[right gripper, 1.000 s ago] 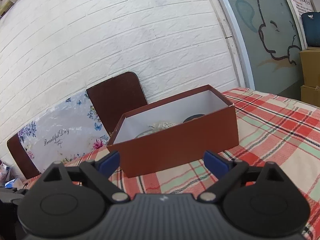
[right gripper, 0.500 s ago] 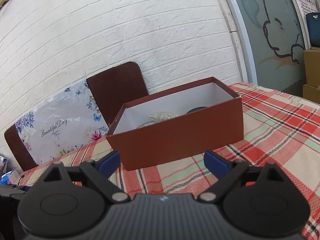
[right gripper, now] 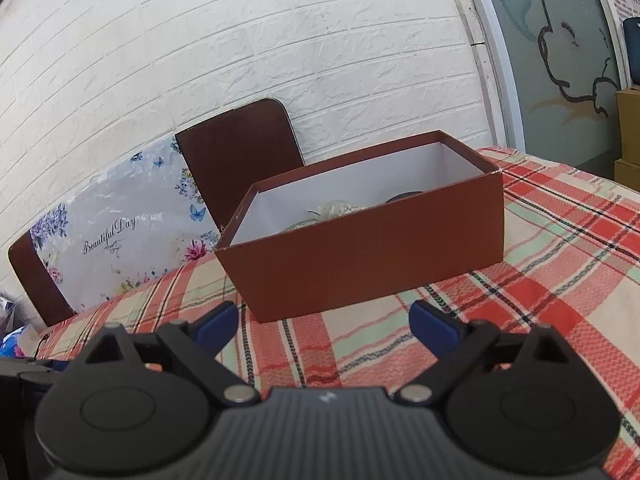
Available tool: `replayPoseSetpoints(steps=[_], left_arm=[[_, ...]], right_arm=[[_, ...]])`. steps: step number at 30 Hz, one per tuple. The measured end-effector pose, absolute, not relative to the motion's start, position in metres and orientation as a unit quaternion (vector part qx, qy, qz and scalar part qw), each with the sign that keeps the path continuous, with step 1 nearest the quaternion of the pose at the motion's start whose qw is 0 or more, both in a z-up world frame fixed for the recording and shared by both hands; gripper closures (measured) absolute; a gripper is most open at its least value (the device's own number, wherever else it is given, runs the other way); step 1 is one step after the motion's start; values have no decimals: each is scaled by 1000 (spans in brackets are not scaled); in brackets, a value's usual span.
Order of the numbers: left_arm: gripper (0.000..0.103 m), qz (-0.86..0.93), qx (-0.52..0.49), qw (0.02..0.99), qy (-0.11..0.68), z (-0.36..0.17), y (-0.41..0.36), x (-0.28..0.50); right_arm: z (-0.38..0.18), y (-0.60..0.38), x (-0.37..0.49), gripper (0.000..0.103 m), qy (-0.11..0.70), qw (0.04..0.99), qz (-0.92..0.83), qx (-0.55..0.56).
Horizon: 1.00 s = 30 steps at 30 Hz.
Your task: Organize objects
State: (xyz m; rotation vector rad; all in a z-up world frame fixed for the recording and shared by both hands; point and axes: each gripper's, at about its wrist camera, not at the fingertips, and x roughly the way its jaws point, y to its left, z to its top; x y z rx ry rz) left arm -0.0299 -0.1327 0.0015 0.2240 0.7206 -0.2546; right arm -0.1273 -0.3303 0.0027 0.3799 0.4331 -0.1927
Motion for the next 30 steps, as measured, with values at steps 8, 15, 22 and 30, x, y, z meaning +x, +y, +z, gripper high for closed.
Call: replayPoseSetpoints(steps=[8, 15, 22, 30], left_arm=[[0, -130, 110, 920, 353, 2, -136, -31], [0, -129, 112, 921, 350, 4, -136, -35], [0, -127, 115, 924, 343, 9, -137, -41], [0, -126, 116, 924, 341, 11, -140, -46]], right_arm=[[2, -334, -129, 7, 215, 952, -99, 192], [3, -336, -132, 7, 211, 953, -98, 194], [6, -338, -138, 7, 203, 954, -97, 200], [8, -338, -143, 6, 199, 954, -97, 204]])
